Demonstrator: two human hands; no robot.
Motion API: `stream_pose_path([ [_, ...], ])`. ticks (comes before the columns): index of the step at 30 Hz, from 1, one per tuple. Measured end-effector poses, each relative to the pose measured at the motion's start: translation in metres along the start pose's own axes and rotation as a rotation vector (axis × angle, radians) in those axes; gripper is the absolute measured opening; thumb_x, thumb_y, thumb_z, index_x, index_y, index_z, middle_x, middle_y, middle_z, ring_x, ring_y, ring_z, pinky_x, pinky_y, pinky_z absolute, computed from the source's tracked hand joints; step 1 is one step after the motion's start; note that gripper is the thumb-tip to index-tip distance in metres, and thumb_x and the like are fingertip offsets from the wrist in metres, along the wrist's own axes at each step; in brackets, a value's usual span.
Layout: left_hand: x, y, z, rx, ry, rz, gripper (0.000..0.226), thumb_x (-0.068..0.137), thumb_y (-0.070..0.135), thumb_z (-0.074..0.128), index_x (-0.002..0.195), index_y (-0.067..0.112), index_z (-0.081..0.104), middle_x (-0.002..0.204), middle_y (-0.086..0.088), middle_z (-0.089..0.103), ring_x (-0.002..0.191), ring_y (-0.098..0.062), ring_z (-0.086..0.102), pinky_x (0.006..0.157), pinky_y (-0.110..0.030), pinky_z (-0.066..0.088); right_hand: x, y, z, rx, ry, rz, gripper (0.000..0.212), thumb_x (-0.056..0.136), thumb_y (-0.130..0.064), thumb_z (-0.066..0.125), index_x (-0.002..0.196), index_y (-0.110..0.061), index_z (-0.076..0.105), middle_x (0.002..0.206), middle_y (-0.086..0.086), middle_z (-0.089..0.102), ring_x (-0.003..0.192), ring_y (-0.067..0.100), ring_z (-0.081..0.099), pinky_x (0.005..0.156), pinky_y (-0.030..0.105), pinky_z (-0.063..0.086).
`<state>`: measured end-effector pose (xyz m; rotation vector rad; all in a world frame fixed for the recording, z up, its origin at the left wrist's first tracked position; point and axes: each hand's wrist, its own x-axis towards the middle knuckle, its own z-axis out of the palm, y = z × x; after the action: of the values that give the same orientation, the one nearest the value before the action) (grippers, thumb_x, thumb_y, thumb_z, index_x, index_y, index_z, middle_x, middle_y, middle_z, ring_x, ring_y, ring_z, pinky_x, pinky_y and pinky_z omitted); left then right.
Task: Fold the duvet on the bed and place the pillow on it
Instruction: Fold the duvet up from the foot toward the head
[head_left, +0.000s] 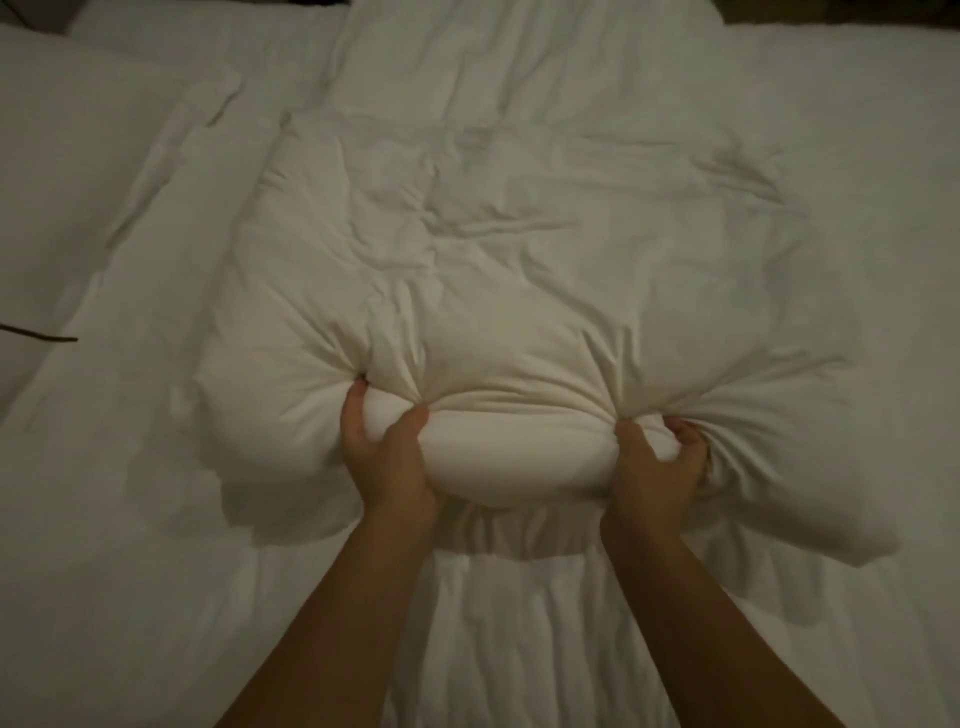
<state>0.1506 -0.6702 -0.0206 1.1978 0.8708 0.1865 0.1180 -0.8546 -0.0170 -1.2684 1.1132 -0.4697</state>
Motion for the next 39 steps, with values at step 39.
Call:
stream_pose_path([
  [39, -0.269, 0.182, -0.226, 0.259, -0.148, -0.024, 0.068, 0.084, 0.022, 0.076, 0.135, 0.051, 0.043, 0.144, 0.004, 0.046, 0.129, -0.026, 0.047, 0.111, -0.051, 0.040, -0.292, -0.166, -0.231, -0.227, -0.122, -0.111, 0.039, 0.087, -0.009, 0.069, 0.124, -0.009, 0.054, 0.118, 0.007, 0.055, 0.107, 0.021, 0.050, 0.088, 0.029, 0.035],
])
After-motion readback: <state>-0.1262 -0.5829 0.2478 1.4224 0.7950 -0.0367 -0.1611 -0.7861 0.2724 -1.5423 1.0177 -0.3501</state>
